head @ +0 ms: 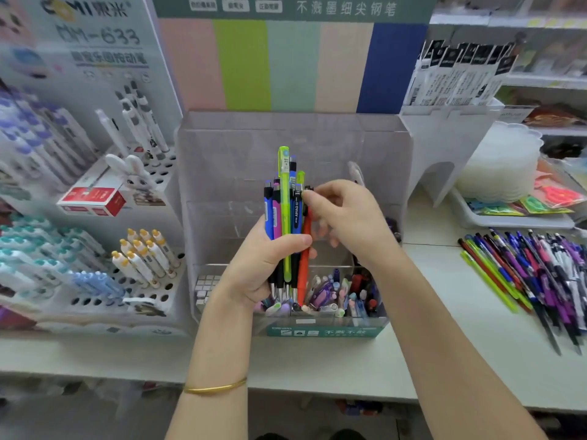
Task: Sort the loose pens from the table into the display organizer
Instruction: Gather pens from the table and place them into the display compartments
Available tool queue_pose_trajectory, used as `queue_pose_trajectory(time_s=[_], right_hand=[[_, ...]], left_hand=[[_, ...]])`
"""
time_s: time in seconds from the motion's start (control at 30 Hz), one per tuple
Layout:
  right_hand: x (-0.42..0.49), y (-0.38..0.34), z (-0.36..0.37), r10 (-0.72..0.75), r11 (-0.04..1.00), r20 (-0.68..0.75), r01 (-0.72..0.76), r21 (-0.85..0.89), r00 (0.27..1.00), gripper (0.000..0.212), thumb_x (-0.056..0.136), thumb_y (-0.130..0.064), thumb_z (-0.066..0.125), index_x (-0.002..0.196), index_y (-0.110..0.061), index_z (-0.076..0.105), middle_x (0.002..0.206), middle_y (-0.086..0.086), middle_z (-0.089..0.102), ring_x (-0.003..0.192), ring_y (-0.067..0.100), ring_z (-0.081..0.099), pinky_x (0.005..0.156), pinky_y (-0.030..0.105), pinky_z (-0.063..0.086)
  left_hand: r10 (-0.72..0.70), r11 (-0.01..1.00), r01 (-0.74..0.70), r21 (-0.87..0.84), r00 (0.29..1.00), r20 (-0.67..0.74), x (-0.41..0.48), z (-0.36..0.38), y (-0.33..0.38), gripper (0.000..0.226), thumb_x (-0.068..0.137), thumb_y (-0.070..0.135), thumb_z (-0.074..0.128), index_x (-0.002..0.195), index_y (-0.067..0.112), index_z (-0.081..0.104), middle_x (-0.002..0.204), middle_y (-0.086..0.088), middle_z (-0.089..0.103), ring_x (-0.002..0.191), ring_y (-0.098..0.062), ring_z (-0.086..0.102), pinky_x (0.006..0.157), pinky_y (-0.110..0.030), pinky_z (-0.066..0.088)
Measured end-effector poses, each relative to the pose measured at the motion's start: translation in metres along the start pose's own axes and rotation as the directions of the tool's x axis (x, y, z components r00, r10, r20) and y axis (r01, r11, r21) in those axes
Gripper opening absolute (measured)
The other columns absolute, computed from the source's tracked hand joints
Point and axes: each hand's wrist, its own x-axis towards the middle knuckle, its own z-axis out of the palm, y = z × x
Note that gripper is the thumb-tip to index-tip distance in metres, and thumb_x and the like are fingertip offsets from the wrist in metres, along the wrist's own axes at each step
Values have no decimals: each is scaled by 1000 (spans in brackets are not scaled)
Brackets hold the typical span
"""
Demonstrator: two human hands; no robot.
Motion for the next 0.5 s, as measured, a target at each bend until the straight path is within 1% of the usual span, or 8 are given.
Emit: queue_pose_trajectory(time_s=[0.07, 0.13, 0.2, 0.3, 0.33, 0.4, 0.47, 0.5], right_hand=[[3, -2, 6, 72, 977, 129, -95, 189, 989, 13, 91, -21, 64, 95, -9, 61, 58, -7, 63, 50, 7, 56, 40, 20, 37], [6, -5, 14, 75, 950, 187, -127, 285, 979, 9, 91, -15, 63, 92, -8, 59, 59, -6, 63, 50, 4, 57, 41, 19, 39], [8, -6, 26, 78, 932, 166, -131, 338, 983, 8, 93, -14, 61, 92, -8, 56, 72, 0, 63, 55, 2, 60, 44, 20, 45], [11, -10, 36, 85, 879, 31, -89, 469, 996, 7, 95, -12, 57, 95, -11, 51, 81, 3, 59, 63, 6, 65, 48, 23, 52], [13, -11, 37, 71, 879, -46, -40, 476, 996, 8, 95, -12, 57, 93, -14, 49, 83, 3, 58, 66, 9, 66, 48, 23, 52], [15, -10, 36, -6, 916, -213, 91, 390, 977, 13, 95, -11, 56, 91, -20, 48, 86, 3, 57, 76, 19, 67, 51, 24, 54], [15, -8, 39, -138, 952, -329, 216, 216, 934, 13, 94, -12, 58, 93, -18, 47, 85, -4, 55, 80, 24, 64, 57, 30, 56], [14, -5, 41, -203, 960, -347, 257, 115, 916, 13, 93, -13, 59, 96, -17, 47, 84, -7, 54, 80, 24, 63, 62, 36, 57]], left_hand=[[26, 1000, -26, 15, 999, -28, -6, -9, 2, 44, 72, 10, 65, 115, 11, 55, 83, 3, 71, 66, -12, 66, 59, -24, 54], [41, 999, -39, 21, 997, -61, -13, -19, 4, 48, 73, 11, 66, 120, 10, 53, 93, 0, 73, 71, -13, 68, 60, -25, 55], [47, 999, -45, 17, 991, -125, -18, -29, 5, 52, 72, 13, 67, 121, 10, 51, 96, -5, 71, 75, -16, 69, 62, -27, 56], [52, 998, -47, 27, 973, -225, -24, -44, 5, 44, 68, 14, 67, 109, 10, 50, 74, 3, 68, 68, -12, 66, 55, -26, 54], [55, 998, -50, 25, 969, -242, -27, -49, 5, 41, 69, 13, 67, 106, 9, 49, 70, 2, 65, 64, -11, 63, 52, -26, 53], [59, 998, -60, 6, 961, -269, -32, -58, 2, 34, 69, 11, 66, 100, 11, 50, 67, 0, 59, 59, -13, 57, 50, -26, 50], [58, 998, -65, -14, 954, -295, -35, -67, 0, 32, 70, 11, 67, 98, 14, 52, 66, 0, 56, 60, -14, 54, 52, -26, 48], [56, 997, -68, -29, 953, -299, -36, -70, -1, 33, 70, 11, 67, 100, 15, 52, 67, 0, 56, 59, -15, 53, 53, -26, 48]])
